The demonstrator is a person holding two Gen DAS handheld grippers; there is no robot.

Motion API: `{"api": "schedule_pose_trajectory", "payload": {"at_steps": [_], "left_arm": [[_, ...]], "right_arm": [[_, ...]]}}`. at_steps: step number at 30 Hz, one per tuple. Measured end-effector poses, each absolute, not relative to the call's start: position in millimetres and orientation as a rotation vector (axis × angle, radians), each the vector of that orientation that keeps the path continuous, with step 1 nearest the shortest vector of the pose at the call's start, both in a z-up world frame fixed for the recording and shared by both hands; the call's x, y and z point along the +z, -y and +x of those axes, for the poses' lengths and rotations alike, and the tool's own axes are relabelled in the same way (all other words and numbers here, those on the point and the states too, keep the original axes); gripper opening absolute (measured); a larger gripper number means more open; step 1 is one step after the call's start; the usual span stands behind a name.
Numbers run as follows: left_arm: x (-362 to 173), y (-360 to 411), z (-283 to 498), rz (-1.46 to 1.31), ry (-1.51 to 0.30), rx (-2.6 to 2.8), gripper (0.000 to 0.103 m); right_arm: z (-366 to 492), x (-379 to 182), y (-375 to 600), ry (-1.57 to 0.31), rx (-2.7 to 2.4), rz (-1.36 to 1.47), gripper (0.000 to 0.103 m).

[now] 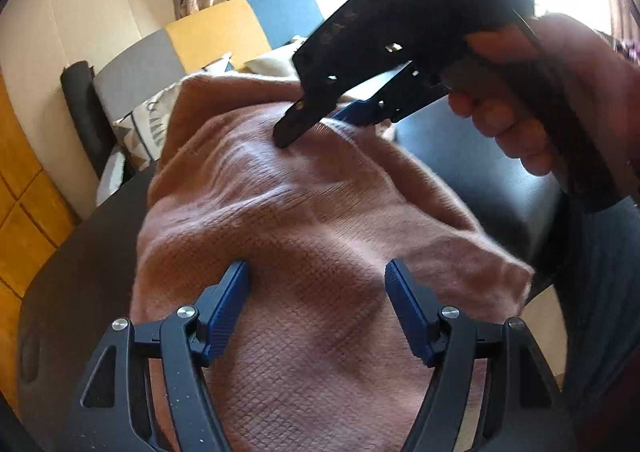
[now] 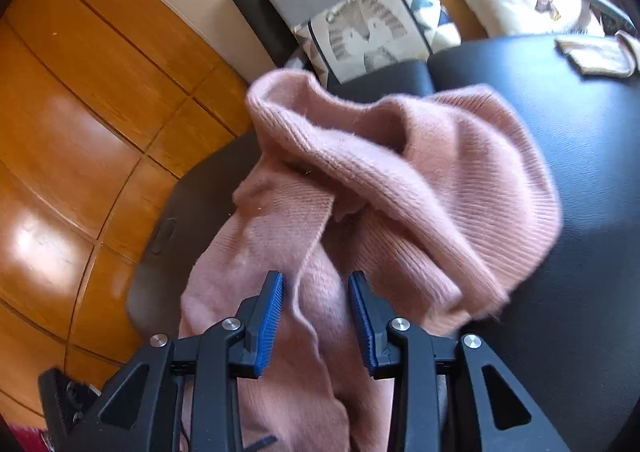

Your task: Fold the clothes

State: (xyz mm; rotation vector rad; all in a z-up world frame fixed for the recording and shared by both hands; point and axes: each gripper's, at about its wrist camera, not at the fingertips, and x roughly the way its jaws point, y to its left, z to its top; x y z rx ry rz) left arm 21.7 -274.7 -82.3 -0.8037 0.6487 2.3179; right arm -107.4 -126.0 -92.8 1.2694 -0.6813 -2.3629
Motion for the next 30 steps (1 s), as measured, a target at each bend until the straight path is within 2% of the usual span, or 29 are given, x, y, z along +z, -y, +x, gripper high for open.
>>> {"api": "schedule_pose_trajectory", "payload": {"at_steps": [1,2,3,4,7,13,18,26,30], "left_arm": [[-81,278,21,-0.807,-0.647,2.331,0.073],[-77,283,20,-0.804,-0.631,2.347,0.073],[-72,288,20,-0.801,-0.615,2.363,0.073],[-67,294,20,-0.794,-0.588,2.384,0.073],[-54,314,21,-0.761,-0.487,2.444,0.073],[-26,368,33,-0.66,-0.251,2.566,0.073],[-25,395,25,-0.675,-0.204,2.632,0.073],[-38,426,11,-0.728,-0.141,2.686,0.073],[-47,446,8,-0.822,-0.034,2.71,0.073]], "right_arm": [[-113,-93,130,0.687,-2.344,1.269,0.03],[-117,-91,134,0.689,-2.331,1.254,0.023],[-121,-90,138,0.691,-2.318,1.239,0.009],[-125,-85,143,0.663,-2.323,1.228,0.008],[-135,-60,162,0.571,-2.335,1.169,0.007],[-177,-9,195,0.595,-2.22,1.052,0.007],[-189,28,244,0.479,-2.182,0.987,0.007],[-205,44,310,0.449,-2.071,0.983,0.007],[-222,32,365,0.26,-2.079,1.083,0.01]]}}
